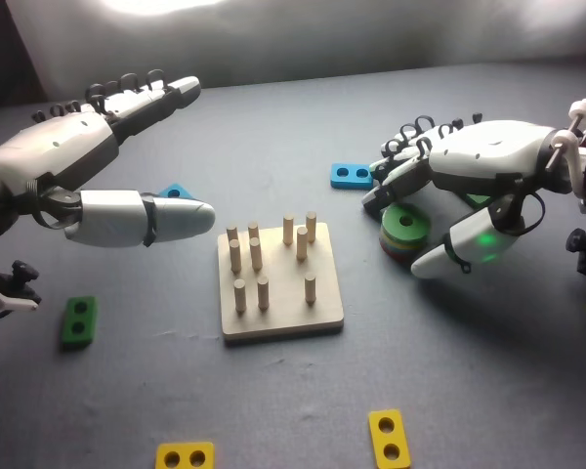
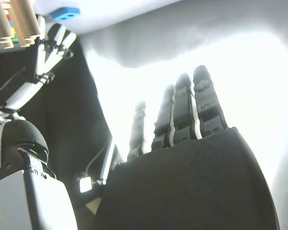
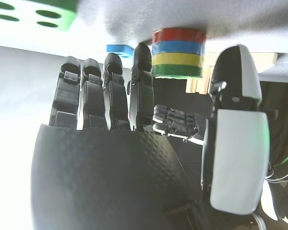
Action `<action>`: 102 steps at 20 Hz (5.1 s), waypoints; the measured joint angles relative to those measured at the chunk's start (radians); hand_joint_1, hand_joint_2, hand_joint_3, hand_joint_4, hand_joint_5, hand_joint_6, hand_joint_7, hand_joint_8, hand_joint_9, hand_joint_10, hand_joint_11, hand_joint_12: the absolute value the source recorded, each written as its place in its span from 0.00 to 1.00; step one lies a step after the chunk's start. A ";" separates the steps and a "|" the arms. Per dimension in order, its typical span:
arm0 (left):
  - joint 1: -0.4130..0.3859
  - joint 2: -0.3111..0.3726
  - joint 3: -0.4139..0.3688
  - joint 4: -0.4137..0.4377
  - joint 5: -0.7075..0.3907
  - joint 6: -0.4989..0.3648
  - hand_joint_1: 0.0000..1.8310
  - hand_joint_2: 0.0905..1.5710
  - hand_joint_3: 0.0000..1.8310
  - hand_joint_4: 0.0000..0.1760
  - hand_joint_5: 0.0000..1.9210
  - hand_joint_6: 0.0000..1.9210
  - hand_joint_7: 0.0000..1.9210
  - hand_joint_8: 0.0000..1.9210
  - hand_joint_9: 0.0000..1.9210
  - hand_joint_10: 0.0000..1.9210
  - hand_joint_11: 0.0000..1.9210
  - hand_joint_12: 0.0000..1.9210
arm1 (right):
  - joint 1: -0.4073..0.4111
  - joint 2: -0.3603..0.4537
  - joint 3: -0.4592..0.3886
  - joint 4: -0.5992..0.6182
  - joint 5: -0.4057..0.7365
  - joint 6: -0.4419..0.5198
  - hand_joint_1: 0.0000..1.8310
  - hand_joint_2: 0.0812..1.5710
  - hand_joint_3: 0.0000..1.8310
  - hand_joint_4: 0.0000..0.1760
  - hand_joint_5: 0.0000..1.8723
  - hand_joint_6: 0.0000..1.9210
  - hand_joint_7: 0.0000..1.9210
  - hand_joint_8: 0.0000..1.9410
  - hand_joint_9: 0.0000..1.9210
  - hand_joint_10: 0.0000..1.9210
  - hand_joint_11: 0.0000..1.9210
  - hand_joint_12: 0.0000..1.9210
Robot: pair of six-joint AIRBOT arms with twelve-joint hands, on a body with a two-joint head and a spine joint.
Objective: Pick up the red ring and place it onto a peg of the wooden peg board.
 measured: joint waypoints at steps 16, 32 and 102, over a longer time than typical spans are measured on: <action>-0.002 0.000 0.000 0.000 0.000 0.000 0.25 0.59 0.00 1.00 0.02 0.00 0.00 0.00 0.00 0.00 0.00 0.00 | 0.000 -0.002 0.006 0.000 0.020 0.008 0.60 0.74 0.00 0.00 0.43 0.52 0.17 0.00 0.06 0.00 0.00 0.00; -0.002 0.000 0.000 0.003 0.000 0.000 0.25 0.60 0.00 1.00 0.02 0.00 0.00 0.00 0.00 0.00 0.00 0.00 | 0.000 -0.002 0.012 -0.002 0.028 0.018 0.60 0.78 0.00 0.00 0.40 0.70 0.23 0.00 0.11 0.00 0.00 0.16; 0.002 0.010 0.019 -0.041 0.006 0.005 0.24 0.58 0.00 0.97 0.02 0.00 0.00 0.00 0.00 0.00 0.00 0.00 | 0.116 -0.061 -0.054 -0.423 0.204 0.287 0.61 0.74 0.00 0.00 0.44 0.63 0.27 0.00 0.13 0.00 0.00 0.09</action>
